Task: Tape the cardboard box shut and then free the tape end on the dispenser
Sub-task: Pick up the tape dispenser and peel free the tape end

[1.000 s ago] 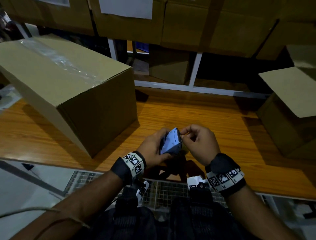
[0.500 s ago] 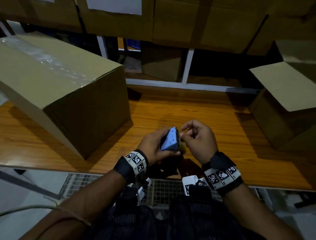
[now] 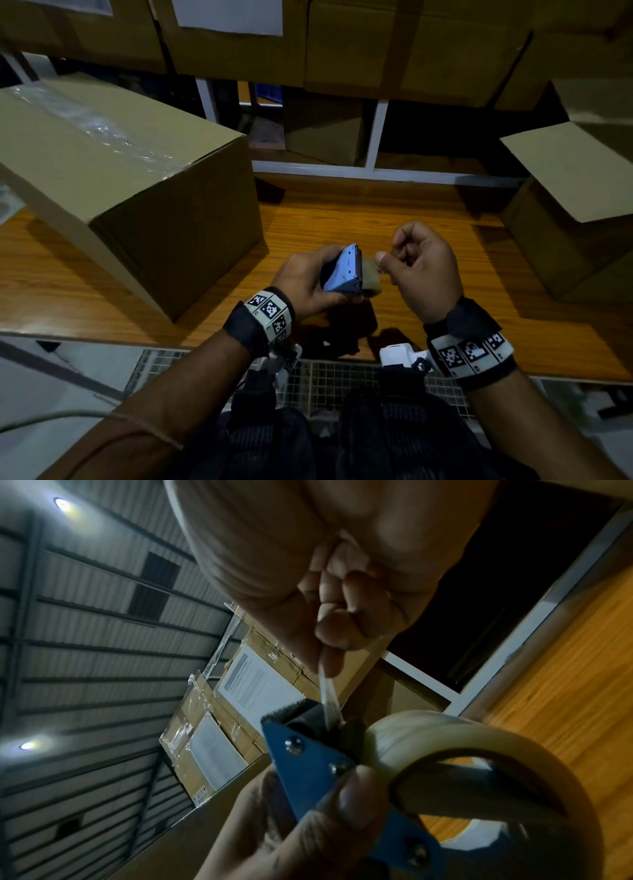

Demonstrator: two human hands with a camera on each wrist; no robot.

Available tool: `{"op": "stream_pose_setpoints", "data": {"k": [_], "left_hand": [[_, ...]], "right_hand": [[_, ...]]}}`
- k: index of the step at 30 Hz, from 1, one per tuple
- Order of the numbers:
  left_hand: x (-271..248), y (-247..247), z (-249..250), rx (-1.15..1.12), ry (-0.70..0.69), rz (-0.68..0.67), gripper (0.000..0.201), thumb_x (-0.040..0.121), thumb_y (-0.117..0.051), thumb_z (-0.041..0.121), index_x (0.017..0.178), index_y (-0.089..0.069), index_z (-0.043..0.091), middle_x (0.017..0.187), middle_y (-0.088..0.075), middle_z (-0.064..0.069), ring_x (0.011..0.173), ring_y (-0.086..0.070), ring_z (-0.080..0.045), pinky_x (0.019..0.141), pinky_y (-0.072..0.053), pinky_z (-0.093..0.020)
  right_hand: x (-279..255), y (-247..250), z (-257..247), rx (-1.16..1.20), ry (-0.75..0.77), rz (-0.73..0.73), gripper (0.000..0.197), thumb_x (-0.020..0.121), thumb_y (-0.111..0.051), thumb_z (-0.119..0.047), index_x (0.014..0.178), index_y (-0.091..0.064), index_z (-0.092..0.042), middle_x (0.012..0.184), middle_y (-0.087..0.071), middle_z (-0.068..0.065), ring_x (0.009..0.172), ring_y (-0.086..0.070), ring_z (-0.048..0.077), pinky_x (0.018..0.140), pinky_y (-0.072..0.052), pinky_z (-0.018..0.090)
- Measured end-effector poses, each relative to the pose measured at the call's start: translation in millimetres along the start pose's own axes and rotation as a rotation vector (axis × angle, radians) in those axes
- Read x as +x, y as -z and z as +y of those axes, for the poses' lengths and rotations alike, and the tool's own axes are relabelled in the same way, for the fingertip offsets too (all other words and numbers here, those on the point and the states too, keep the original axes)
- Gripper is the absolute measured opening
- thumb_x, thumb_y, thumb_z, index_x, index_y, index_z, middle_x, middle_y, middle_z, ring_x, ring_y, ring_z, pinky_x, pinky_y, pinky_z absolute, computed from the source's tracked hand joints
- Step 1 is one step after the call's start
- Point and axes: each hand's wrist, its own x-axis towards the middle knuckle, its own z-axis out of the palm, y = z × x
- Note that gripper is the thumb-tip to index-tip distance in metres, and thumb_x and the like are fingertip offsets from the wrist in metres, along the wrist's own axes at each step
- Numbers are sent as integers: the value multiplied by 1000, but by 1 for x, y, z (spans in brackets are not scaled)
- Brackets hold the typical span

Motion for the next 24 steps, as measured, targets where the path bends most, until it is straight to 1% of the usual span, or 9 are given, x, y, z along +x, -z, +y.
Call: {"op": "stream_pose_setpoints", "data": {"k": [1, 3, 5, 7, 10, 12, 16, 20, 24], "left_hand": [[1, 0, 1, 9, -5, 4, 68, 72, -86, 42, 130, -58, 23, 109, -68, 17, 96, -62, 11, 79, -48, -8], [2, 0, 4, 41, -16, 8, 67, 72, -85, 43, 130, -58, 24, 110, -69, 15, 97, -64, 7, 79, -52, -14], [3, 0, 7, 61, -17, 6, 66, 71, -84, 48, 129, -58, 27, 110, -69, 15, 98, -65, 3, 80, -57, -22], [4, 1, 10, 71, -12, 8, 68, 71, -83, 51, 129, -57, 30, 108, -69, 17, 96, -64, 6, 79, -57, -23], [6, 0, 14, 53, -6, 11, 71, 69, -82, 55, 131, -56, 30, 112, -69, 16, 101, -65, 3, 83, -60, -28], [7, -1, 17, 24, 6, 23, 72, 68, -84, 55, 131, -58, 29, 112, -70, 15, 102, -66, 2, 84, -61, -29], [7, -5, 23, -42, 31, 64, 69, 67, -88, 46, 127, -62, 23, 112, -72, 12, 103, -68, 2, 86, -60, -27], [6, -7, 23, -84, 50, 54, 69, 67, -89, 44, 127, -61, 24, 113, -71, 13, 105, -68, 1, 88, -61, -30], [5, -7, 23, -90, 49, 59, 69, 67, -89, 46, 127, -61, 26, 115, -71, 14, 106, -68, 1, 88, -61, -32]], "right_hand": [[0, 2, -1, 9, 5, 2, 22, 85, -70, 1, 85, -51, -10, 69, -50, 27, 61, -55, 36, 54, -47, 18], [0, 5, -3, 27, 11, 13, 24, 85, -69, 2, 83, -50, -12, 71, -50, 31, 62, -55, 41, 53, -47, 19], [1, 7, -5, 48, 10, 25, 28, 84, -69, 3, 81, -49, -17, 72, -53, 34, 63, -57, 42, 54, -48, 23], [1, 10, -6, 73, 4, 43, 31, 83, -69, 5, 79, -49, -19, 71, -54, 35, 60, -58, 37, 55, -48, 28], [2, 14, -6, 111, -6, 65, 33, 82, -69, 6, 77, -50, -20, 64, -56, 24, 55, -57, 28, 56, -47, 32], [2, 16, -7, 116, 4, 81, 32, 82, -70, 5, 77, -51, -20, 65, -57, 24, 54, -55, 25, 56, -48, 33], [2, 18, -10, 110, 23, 129, 31, 82, -70, 3, 75, -52, -21, 63, -56, 17, 55, -55, 26, 57, -50, 35], [-1, 17, -12, 86, 31, 153, 32, 81, -71, 3, 74, -51, -21, 61, -53, 14, 55, -54, 26, 60, -53, 44], [0, 19, -11, 74, 31, 138, 31, 83, -70, 3, 75, -51, -20, 62, -56, 14, 57, -58, 30, 61, -54, 41]]}}
